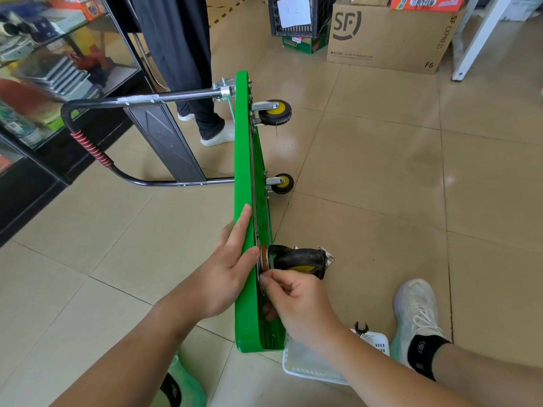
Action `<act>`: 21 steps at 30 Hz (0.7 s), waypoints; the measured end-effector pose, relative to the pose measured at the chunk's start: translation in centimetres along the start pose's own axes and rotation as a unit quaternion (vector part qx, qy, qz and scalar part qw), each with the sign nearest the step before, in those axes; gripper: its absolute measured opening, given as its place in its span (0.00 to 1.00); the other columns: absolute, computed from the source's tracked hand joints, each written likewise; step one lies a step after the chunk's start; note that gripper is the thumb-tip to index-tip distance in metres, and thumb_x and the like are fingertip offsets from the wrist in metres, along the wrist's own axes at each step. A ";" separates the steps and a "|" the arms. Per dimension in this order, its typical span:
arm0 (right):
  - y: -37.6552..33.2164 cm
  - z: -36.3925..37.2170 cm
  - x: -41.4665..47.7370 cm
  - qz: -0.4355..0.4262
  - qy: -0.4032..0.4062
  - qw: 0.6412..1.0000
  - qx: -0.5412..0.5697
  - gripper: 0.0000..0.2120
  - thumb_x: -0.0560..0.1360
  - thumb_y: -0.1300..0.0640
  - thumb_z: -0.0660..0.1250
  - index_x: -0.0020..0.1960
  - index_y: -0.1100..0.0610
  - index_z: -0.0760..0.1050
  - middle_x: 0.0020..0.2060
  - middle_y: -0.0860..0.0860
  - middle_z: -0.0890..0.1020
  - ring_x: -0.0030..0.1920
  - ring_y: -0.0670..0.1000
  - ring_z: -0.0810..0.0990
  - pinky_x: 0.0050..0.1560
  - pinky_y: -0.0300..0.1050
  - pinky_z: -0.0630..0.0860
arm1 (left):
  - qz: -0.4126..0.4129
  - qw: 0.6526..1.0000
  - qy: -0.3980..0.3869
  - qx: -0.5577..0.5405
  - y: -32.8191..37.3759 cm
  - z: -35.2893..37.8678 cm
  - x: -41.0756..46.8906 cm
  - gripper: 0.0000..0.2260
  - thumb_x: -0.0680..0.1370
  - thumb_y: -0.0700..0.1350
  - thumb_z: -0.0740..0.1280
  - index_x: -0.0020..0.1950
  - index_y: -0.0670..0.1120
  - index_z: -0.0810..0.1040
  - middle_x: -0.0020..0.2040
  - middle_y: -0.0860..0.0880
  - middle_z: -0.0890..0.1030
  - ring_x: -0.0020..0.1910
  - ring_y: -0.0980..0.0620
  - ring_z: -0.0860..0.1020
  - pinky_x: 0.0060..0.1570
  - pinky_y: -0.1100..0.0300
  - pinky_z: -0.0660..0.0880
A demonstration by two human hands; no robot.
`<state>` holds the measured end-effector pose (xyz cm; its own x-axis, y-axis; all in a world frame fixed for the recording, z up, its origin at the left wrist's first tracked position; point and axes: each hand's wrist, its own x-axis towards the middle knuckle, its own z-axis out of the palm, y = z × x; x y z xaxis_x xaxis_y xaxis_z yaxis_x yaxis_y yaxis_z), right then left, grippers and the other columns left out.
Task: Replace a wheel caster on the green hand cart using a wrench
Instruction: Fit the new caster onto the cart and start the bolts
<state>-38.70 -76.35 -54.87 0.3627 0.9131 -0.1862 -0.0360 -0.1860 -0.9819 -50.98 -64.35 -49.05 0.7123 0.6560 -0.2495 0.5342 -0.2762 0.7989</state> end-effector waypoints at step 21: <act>0.9 -0.2 0.0 -0.114 0.025 0.989 -0.093 0.06 0.80 0.51 0.66 0.47 0.51 0.80 0.33 0.48 0.81 0.34 0.50 0.78 0.36 0.52 0.76 | 0.007 1.000 0.003 0.018 -0.2 -0.1 0.2 0.30 0.86 0.53 0.55 0.82 0.65 0.40 0.79 0.62 0.55 0.74 0.72 0.57 0.68 0.76 0.53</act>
<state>-38.58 -76.53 -55.71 0.3875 0.9207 0.0462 0.2219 -0.0445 -0.9740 -50.96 -64.09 -49.20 0.7165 0.6565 -0.2357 0.5410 -0.3097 0.7820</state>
